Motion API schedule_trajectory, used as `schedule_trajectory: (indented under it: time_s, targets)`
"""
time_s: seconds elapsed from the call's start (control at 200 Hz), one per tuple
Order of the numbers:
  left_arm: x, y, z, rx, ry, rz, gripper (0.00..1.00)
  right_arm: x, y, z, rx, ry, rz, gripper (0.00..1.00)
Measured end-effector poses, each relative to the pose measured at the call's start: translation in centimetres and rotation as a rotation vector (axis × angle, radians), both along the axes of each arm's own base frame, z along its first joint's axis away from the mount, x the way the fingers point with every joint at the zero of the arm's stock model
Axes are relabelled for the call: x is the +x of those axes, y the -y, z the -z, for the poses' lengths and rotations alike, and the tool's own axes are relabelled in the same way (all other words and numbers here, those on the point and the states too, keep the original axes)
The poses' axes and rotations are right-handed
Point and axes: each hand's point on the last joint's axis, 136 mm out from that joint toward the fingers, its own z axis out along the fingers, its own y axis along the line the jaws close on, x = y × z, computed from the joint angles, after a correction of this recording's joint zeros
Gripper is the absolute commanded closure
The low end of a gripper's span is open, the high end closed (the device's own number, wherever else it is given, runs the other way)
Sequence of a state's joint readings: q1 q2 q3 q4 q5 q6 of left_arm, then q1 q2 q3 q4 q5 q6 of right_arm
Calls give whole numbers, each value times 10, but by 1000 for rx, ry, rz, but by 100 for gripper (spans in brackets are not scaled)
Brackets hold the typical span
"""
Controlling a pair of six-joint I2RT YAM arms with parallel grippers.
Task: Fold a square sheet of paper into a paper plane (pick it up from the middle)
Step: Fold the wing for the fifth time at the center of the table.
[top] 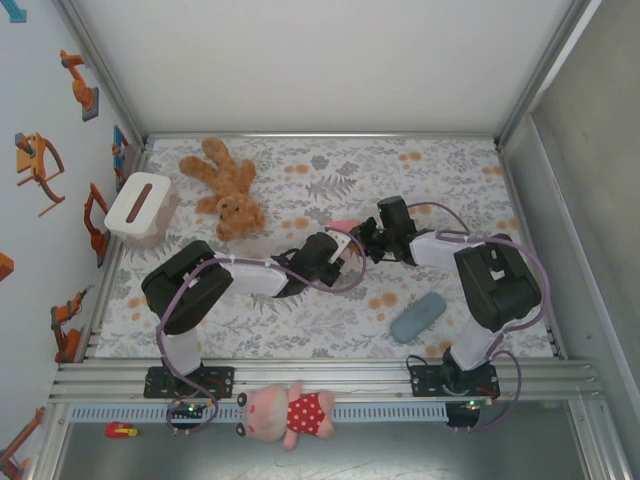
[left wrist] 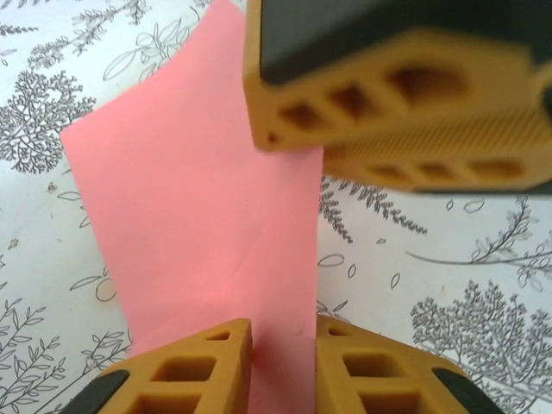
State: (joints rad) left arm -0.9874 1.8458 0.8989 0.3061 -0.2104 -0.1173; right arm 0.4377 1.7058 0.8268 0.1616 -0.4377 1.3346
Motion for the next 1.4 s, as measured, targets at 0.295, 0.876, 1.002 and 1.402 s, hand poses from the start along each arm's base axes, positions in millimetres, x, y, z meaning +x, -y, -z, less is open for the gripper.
schedule_trajectory:
  time_s: [0.295, 0.876, 1.002, 1.402]
  targets:
    - [-4, -7, 11, -9, -51, 10, 86, 0, 15, 0, -38, -4, 10, 66]
    - [-5, -4, -7, -349, -383, -1, 89, 4, 38, -29, -256, 295, -176, 45]
    - [-5, -1, -16, -443, -469, -13, 88, 0, 38, -27, -274, 357, -236, 42]
    - [-7, 10, -9, -566, -728, -47, 90, -11, 26, -4, -224, 406, -371, 36]
